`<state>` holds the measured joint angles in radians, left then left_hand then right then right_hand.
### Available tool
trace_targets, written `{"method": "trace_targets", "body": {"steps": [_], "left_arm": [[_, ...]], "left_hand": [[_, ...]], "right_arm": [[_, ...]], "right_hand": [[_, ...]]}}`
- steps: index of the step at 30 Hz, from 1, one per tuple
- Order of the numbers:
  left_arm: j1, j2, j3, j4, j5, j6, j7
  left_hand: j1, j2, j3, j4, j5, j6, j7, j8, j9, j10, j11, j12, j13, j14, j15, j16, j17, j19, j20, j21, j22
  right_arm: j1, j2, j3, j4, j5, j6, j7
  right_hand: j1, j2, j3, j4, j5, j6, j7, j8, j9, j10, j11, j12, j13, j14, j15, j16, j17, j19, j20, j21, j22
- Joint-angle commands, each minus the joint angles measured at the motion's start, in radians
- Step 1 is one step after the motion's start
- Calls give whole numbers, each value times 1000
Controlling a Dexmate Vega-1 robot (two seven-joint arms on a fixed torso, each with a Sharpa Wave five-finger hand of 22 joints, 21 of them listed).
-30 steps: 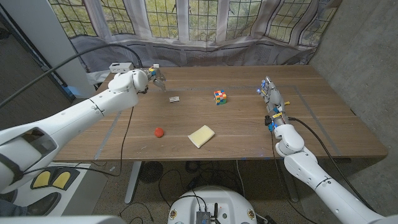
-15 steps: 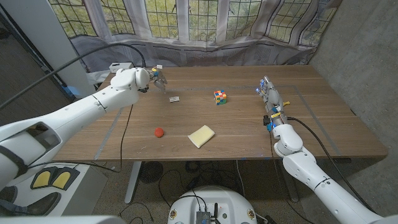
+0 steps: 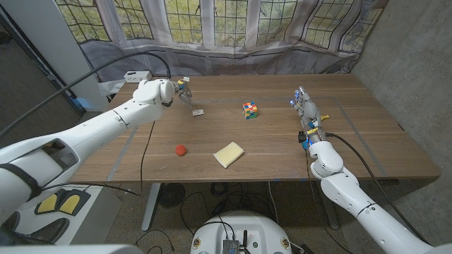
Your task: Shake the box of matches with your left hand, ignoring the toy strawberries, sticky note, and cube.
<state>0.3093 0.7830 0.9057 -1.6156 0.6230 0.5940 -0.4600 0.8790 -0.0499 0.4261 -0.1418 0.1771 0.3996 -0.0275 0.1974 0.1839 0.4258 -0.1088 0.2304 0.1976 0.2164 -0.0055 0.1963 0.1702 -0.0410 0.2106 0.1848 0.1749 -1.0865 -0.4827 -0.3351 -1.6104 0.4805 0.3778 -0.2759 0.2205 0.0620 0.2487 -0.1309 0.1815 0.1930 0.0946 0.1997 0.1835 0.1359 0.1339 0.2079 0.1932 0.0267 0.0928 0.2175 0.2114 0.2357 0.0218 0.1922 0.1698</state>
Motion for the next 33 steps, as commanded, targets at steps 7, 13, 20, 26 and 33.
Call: {"method": "trace_targets", "body": {"steps": [7,13,20,26,33], "left_arm": [[13,-49,19,47,58,19,37],[19,-72,21,78,46,17,59],[43,-83,6,85,19,11,124],[47,-92,5,104,1,8,148],[43,-105,17,134,-9,5,181]], "left_hand": [[0,6,-8,-2,1,-5,31,0,3,1,27,1,4,-3,11,-4,3,-13,5,4,2],[2,8,-9,-3,2,-8,26,-2,3,-5,17,-2,4,-11,16,-8,3,-17,5,3,2],[5,10,-12,-4,3,-1,12,0,3,-2,5,-3,4,-11,10,-8,3,-21,5,3,2],[13,15,-12,-8,4,15,1,5,3,11,-11,0,3,-5,-9,-6,2,-22,5,4,2],[24,20,-11,-12,5,28,-10,8,2,24,-18,2,3,1,-13,-4,2,-16,4,7,2]], "right_arm": [[-2,-1,1,-8,-3,-9,-6],[-7,-1,3,-12,-2,-12,-12],[-12,-4,3,-16,-6,-13,-14],[-16,-7,2,-20,-11,-15,-17],[-19,-8,2,-28,-12,-23,-23]], "right_hand": [[6,1,3,-6,-3,7,-2,-1,4,7,1,-3,1,1,1,-2,5,1,4,1,4],[6,1,3,-6,-3,7,-2,-1,4,8,1,-3,1,2,1,-2,5,0,5,1,4],[7,1,3,-6,-3,7,-3,-2,4,9,1,-3,1,3,2,-1,5,0,5,1,4],[7,1,2,-6,-3,8,-2,-2,4,10,1,-3,2,3,3,-1,5,0,5,1,4],[7,1,2,-6,-4,8,-2,-2,4,10,1,-3,2,4,3,-1,6,-1,6,1,4]]}}
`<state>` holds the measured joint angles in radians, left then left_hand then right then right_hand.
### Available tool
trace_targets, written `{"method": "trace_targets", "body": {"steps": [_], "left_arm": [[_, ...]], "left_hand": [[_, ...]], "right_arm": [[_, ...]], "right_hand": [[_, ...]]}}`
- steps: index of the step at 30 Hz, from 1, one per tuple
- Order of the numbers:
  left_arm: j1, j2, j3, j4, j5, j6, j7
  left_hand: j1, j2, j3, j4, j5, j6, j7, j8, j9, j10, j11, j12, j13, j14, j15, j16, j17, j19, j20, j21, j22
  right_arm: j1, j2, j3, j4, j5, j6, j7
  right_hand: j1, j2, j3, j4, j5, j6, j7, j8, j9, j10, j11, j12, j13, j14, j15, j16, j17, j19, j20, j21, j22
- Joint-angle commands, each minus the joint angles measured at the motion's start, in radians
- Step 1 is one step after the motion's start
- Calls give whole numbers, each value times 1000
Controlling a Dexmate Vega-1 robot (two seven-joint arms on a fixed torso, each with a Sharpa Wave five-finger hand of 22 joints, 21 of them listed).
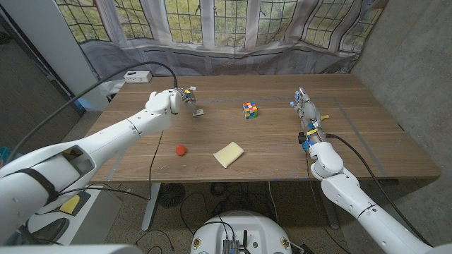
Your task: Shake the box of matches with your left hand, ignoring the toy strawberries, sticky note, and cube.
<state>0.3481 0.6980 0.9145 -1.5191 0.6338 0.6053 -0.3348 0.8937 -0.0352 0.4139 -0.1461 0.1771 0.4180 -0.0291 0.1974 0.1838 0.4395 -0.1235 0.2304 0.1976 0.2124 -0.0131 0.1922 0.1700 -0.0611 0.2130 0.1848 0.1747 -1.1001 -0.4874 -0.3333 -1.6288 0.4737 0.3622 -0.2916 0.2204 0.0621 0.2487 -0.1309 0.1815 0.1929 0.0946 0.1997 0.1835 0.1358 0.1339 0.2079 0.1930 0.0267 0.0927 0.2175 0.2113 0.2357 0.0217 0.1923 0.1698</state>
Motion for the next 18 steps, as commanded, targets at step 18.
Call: {"method": "trace_targets", "body": {"steps": [18], "left_arm": [[27,-50,40,68,9,41,156]], "left_hand": [[22,6,-3,-11,4,25,-19,8,2,29,-8,4,2,19,-18,2,1,18,2,11,2]], "right_arm": [[12,8,-5,9,-8,-1,-5]], "right_hand": [[7,1,1,-6,-4,11,-3,-2,4,12,2,-3,2,4,2,-2,6,-2,6,1,4]]}}
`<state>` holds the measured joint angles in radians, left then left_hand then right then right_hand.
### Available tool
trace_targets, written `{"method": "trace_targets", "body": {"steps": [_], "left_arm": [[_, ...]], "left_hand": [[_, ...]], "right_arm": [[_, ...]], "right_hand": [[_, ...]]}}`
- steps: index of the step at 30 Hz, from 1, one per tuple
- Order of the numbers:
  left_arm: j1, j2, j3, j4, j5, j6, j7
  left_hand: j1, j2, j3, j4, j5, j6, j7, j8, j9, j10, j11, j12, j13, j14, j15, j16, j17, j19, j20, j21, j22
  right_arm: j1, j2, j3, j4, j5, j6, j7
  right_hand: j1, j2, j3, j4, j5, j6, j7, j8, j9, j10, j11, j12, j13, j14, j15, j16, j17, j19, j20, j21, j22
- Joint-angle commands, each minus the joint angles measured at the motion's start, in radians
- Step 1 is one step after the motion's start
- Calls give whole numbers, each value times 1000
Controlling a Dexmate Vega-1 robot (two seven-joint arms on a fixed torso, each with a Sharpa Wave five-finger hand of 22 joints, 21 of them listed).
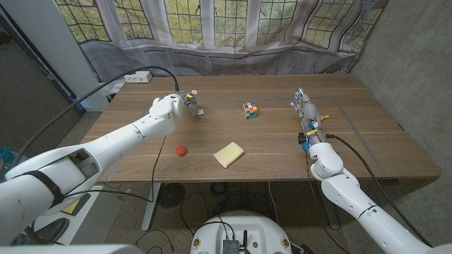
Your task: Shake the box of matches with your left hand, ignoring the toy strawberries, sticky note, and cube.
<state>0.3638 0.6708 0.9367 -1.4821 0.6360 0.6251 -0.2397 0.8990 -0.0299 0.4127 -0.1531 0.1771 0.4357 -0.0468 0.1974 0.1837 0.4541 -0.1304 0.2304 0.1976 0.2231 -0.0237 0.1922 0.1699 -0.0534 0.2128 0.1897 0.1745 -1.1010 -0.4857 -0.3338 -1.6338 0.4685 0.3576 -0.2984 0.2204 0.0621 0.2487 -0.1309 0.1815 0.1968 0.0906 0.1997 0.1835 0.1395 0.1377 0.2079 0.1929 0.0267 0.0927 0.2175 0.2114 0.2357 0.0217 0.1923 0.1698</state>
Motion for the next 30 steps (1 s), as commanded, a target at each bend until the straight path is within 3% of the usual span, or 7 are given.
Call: {"method": "trace_targets", "body": {"steps": [1,22,30], "left_arm": [[14,-26,13,37,-2,17,68],[-5,-52,43,94,-42,-17,72],[5,-56,36,84,-65,6,81]], "left_hand": [[17,0,-3,-4,4,10,-4,9,2,15,-1,4,2,9,-7,2,1,11,2,7,3],[31,11,-3,-4,3,20,-15,7,2,21,-7,1,2,15,-11,1,1,24,2,9,2],[83,41,4,-10,-1,135,-34,33,3,127,-29,24,1,63,-31,10,-1,55,2,12,2]], "right_arm": [[15,5,-6,18,-8,8,5],[26,14,-6,34,-7,20,7],[30,20,-9,44,0,23,13]], "right_hand": [[7,1,1,-6,-4,7,0,-2,4,8,-2,-3,2,4,3,-2,6,-1,7,1,4],[7,1,-1,-5,-4,11,0,-1,4,16,-3,-1,2,8,2,-1,6,0,7,2,4],[6,0,-2,-5,-4,13,-1,-1,4,17,-3,-1,2,9,2,0,7,-1,8,2,4]]}}
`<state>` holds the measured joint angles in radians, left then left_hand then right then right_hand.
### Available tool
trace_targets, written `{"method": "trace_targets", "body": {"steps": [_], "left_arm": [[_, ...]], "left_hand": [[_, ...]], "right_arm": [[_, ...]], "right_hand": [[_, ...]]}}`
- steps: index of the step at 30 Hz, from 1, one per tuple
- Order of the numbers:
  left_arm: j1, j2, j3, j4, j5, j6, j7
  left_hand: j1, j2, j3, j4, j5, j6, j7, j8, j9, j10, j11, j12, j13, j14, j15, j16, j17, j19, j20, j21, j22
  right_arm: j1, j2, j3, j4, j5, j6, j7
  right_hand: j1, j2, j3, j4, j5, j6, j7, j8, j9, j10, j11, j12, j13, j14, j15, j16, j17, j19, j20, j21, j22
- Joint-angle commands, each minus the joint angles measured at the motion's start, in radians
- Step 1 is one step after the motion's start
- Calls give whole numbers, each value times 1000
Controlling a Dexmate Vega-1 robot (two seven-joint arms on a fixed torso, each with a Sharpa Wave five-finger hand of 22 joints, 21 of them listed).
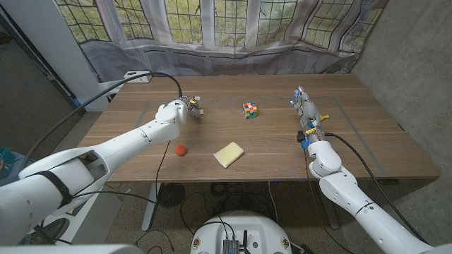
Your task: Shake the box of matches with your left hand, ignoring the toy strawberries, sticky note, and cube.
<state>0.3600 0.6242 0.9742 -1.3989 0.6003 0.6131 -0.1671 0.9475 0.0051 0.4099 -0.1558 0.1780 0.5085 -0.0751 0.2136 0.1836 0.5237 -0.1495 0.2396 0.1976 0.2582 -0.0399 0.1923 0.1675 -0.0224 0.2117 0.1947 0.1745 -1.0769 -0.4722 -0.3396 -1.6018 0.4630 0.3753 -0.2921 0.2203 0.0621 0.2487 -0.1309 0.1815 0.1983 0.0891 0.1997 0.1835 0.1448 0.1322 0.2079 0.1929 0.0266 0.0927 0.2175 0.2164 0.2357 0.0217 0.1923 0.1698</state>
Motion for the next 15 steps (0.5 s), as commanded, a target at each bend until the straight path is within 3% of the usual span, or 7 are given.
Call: {"method": "trace_targets", "body": {"steps": [1,5,13,14,15], "left_arm": [[12,-9,-3,-3,-31,22,11],[18,-8,-5,-14,-43,38,12],[28,-3,-7,-29,-58,76,22],[28,-3,-6,-29,-59,77,23],[27,-3,-5,-29,-61,79,22]], "left_hand": [[40,9,7,-8,-1,75,-2,19,3,74,-5,18,1,33,-17,10,2,27,3,7,2],[66,15,5,-9,-3,151,-8,31,2,148,-7,31,-1,62,-27,14,2,49,2,8,1],[94,30,1,-7,-4,238,-2,41,2,222,-9,38,-2,101,-30,18,3,77,2,10,0],[98,35,0,-6,-4,249,2,41,2,239,-9,41,-2,113,-25,19,3,82,2,10,0],[101,39,-4,-3,-5,260,0,36,2,248,-12,39,-2,140,3,24,4,93,2,11,1]], "right_arm": [[8,5,-5,15,4,9,11],[13,7,-7,25,7,14,19],[22,17,-15,44,15,19,31],[22,17,-15,44,16,19,31],[22,18,-16,45,15,19,30]], "right_hand": [[6,0,-2,-5,-4,11,0,-1,4,13,3,-1,2,9,3,0,2,-1,8,2,4],[6,-1,-2,-5,-4,11,1,-1,4,13,2,-1,2,10,3,0,2,-1,9,2,4],[5,-1,-3,-4,-4,12,-1,-1,4,15,4,-1,2,10,2,0,2,-1,9,2,4],[5,-1,-3,-4,-4,12,-1,-1,4,15,3,-1,2,10,2,0,2,-1,9,2,4],[5,-1,-3,-4,-4,12,-1,-1,4,15,3,-1,3,10,2,0,2,-1,9,2,4]]}}
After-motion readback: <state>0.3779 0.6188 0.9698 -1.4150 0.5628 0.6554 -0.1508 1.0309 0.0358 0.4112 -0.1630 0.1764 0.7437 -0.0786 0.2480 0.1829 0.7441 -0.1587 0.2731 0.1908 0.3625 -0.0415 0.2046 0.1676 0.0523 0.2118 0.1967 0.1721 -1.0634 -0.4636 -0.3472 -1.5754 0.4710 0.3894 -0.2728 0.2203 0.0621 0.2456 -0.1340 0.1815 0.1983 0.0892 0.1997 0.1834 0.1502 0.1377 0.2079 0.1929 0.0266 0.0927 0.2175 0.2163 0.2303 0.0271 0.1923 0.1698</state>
